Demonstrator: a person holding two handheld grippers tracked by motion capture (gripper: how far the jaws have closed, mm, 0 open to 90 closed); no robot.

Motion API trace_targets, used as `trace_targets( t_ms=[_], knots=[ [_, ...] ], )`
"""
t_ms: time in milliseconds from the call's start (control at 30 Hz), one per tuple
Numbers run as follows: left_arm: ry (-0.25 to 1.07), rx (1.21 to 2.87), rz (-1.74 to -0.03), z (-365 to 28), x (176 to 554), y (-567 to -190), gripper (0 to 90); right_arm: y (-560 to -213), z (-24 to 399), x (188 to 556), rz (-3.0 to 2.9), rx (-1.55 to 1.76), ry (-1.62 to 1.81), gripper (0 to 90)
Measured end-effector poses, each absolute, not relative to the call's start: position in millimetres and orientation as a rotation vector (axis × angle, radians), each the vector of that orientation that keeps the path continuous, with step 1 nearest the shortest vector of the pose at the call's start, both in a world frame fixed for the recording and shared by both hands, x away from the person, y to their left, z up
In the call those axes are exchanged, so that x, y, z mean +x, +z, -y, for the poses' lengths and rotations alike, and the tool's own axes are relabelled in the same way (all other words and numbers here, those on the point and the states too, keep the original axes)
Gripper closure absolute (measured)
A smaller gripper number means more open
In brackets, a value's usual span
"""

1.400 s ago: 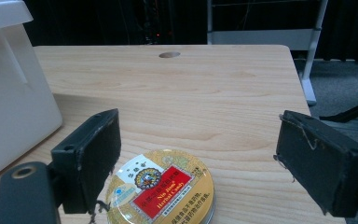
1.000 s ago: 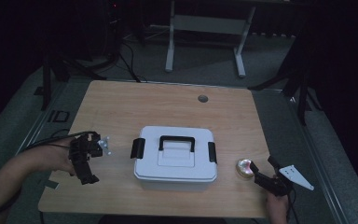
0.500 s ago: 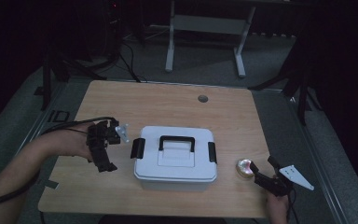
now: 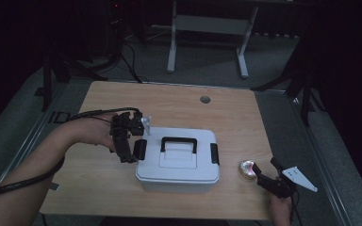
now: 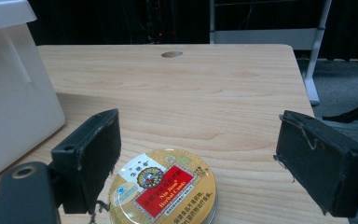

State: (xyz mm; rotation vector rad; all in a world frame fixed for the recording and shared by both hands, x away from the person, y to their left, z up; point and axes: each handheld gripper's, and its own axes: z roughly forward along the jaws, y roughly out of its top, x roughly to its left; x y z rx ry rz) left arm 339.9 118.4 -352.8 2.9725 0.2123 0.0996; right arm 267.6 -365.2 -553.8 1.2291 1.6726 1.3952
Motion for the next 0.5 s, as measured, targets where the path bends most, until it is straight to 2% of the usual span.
trace_targets(
  t_ms=[500],
  knots=[
    [0.082, 3.001, -0.132, -74, 357, -358, 1.4, -554, 366, 268, -1.673, 1.231, 1.407, 13.5]
  ],
)
